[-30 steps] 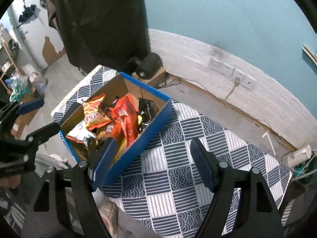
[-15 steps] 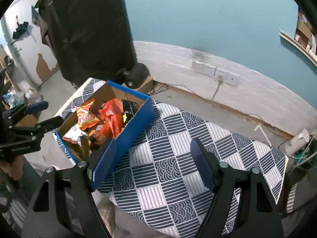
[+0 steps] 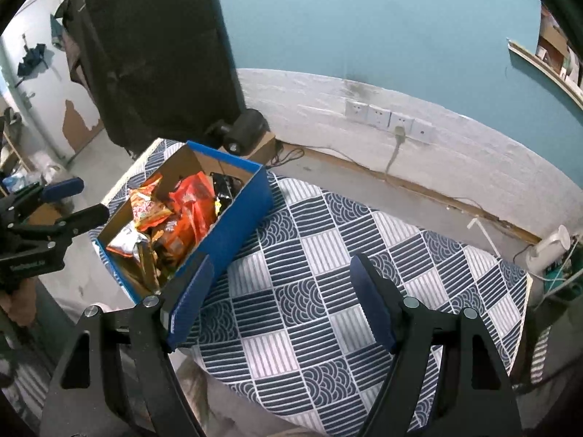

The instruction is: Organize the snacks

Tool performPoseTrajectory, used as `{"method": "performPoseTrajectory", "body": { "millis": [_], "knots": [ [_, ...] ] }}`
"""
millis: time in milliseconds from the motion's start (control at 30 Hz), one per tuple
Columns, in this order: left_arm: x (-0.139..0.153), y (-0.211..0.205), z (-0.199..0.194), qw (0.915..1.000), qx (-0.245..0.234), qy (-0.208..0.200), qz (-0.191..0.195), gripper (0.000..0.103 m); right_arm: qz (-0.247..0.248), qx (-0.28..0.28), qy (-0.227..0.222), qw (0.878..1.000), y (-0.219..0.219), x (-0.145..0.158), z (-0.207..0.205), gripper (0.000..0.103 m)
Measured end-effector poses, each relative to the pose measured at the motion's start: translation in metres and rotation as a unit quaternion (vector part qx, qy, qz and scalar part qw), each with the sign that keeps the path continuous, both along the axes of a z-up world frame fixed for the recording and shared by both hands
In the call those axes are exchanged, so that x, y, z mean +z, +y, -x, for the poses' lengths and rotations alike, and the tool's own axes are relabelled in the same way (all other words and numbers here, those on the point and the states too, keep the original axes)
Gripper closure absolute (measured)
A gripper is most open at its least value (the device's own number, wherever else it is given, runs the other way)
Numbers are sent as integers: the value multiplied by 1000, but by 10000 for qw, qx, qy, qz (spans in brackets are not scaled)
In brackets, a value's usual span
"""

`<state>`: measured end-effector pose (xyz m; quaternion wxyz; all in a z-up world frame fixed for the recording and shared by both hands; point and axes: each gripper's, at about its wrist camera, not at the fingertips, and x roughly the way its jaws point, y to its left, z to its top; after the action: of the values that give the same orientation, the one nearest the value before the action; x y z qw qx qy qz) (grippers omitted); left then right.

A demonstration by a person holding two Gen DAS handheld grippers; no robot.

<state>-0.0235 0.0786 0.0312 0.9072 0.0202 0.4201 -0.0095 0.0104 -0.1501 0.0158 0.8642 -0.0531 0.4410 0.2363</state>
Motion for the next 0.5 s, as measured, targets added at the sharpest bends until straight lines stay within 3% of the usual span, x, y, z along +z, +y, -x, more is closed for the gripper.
{"method": "performPoseTrajectory", "body": {
  "millis": [500],
  "knots": [
    [-4, 3, -2, 9999, 53, 140, 52, 21, -18, 49, -16, 10000, 2, 3, 1, 26]
  ]
}}
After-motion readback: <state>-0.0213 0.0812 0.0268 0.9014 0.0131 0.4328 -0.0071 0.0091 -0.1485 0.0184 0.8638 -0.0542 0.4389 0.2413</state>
